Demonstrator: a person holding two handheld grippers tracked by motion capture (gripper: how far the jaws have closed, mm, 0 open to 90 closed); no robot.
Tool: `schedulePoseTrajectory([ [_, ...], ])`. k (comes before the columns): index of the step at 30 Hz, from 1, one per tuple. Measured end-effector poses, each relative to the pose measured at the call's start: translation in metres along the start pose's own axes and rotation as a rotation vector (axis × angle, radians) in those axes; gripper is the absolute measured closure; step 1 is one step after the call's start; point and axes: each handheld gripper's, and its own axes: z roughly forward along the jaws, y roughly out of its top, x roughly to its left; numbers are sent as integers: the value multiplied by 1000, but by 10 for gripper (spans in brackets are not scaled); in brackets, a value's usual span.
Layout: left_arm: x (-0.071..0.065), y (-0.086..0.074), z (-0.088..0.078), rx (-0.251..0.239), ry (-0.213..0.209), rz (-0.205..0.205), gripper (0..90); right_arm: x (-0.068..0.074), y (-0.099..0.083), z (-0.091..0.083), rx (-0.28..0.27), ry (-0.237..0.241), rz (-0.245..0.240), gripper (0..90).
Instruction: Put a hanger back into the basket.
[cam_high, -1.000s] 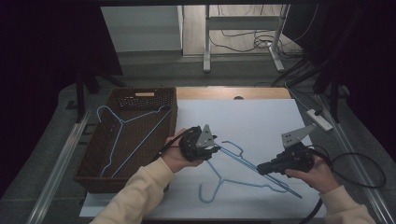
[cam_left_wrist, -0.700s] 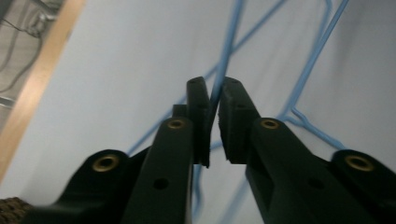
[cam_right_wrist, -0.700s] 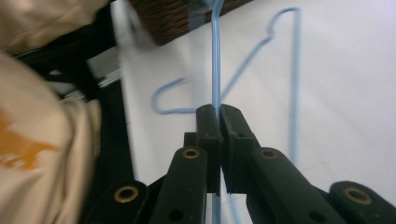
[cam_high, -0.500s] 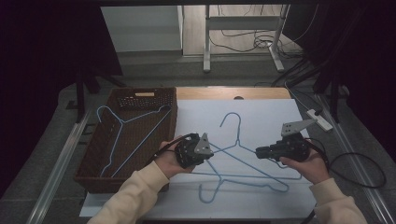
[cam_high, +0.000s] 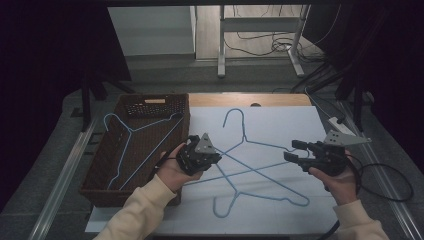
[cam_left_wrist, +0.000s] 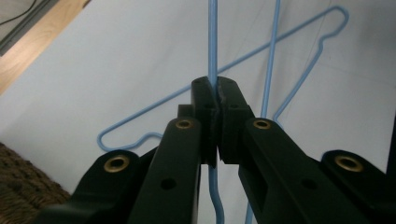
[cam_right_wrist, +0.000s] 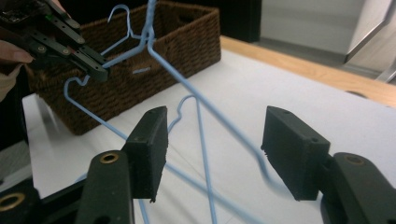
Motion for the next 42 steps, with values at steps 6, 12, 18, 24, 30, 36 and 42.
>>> schedulePoseTrajectory([
  [6,10,0,-15,-41,-3,-70,881,2,-13,-6,-12,-22,13,364],
  [12,18,2,-33,-118,-18,-139,881,2,-25,-11,-34,-39,30,343],
  [18,25,2,-53,-153,16,-165,881,0,-36,-11,-13,-32,42,343],
  [24,44,-13,-85,-193,83,-220,881,0,-45,-7,31,-26,42,343],
  [30,61,-40,-109,-196,150,-279,882,1,-53,-2,65,-25,43,343],
  [36,75,-75,-129,-194,216,-355,882,1,-56,1,78,-22,46,343],
  [42,91,-105,-147,-207,275,-429,882,0,-59,4,93,-20,48,343],
])
